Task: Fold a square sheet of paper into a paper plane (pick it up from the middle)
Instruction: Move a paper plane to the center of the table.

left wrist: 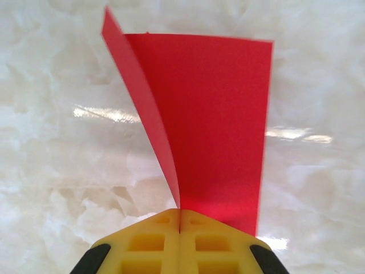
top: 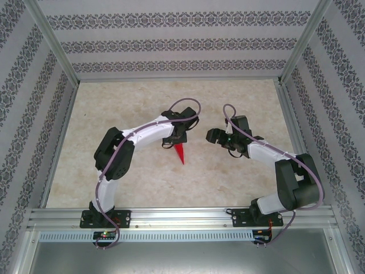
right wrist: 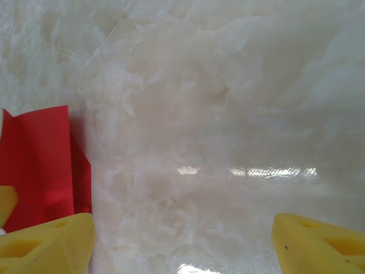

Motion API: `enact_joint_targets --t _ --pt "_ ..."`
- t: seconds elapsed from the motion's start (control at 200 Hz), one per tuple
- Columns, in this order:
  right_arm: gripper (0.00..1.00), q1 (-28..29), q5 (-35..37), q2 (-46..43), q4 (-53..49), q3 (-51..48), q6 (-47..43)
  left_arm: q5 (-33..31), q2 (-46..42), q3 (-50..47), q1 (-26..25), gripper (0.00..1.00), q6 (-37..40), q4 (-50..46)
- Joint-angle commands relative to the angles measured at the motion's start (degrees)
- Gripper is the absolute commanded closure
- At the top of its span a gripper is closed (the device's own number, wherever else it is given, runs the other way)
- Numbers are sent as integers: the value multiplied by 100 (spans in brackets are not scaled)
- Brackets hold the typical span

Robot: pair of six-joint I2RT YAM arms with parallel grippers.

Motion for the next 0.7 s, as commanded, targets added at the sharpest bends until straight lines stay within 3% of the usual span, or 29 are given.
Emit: enact_joint_targets --t 0.0,0.17,0.415,0.694 --pt "19 -104 -44 -82 436 -188 201 150 -647 -302 -38 100 449 890" --pt "19 -122 -234 -464 682 -311 301 963 -1259 -1335 27 100 721 2492" --pt "23 187 -578 -776 609 -279 535 2152 -1390 -2632 226 100 294 4682" --pt "49 1174 -36 -350 220 51 699 2503 -1300 -3698 371 100 -420 6197"
